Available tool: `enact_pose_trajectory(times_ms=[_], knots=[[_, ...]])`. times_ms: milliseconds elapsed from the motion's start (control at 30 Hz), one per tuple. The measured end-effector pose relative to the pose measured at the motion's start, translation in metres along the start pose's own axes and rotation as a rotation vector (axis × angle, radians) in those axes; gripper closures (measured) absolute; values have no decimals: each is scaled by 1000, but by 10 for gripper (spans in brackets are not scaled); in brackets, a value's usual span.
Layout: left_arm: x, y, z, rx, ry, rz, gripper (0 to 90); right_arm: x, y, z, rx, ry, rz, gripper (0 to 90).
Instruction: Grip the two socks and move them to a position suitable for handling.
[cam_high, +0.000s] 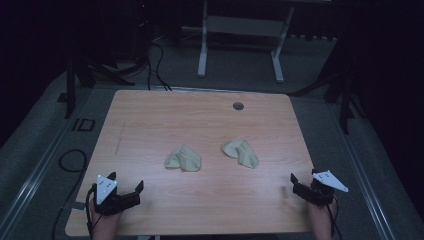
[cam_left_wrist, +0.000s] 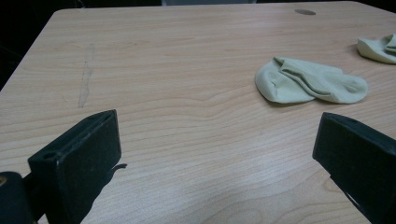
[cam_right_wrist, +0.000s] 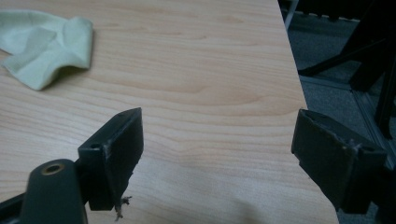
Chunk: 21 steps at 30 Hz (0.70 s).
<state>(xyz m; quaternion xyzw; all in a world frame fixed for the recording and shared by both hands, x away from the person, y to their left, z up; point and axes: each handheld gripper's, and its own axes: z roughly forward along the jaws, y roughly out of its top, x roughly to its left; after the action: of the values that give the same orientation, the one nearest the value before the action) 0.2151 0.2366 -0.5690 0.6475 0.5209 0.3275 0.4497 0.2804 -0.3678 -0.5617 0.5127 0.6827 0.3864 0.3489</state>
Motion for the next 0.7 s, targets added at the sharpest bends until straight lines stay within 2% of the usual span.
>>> enact_pose_trajectory(times_ms=[200,233,267,333,367,400,500,633,700], knots=[[-2,0,1,6,6,3,9,0,1,0,23,5,3,161],[-3,0,2,-7,2,-9,10,0,2,2,52,13,17,139],[-3,0,2,-7,2,-9,10,0,2,2,52,13,17,139],[-4,0,3,-6,12,-5,10,0,2,3,70,13,18,139],[-4,0,4,1,0,-2,10,0,2,3,82,10,19,140],[-5,-1,4,2,13,7,9,2,4,3,100,8,6,142],[-5,0,1,-42,4,-13,10,2,9,1,102,15,27,146],[-6,2,-1,-88,-38,-53,10,6,17,2,139,61,41,146],[-7,3,0,-63,-45,-59,10,9,21,5,144,122,60,145]])
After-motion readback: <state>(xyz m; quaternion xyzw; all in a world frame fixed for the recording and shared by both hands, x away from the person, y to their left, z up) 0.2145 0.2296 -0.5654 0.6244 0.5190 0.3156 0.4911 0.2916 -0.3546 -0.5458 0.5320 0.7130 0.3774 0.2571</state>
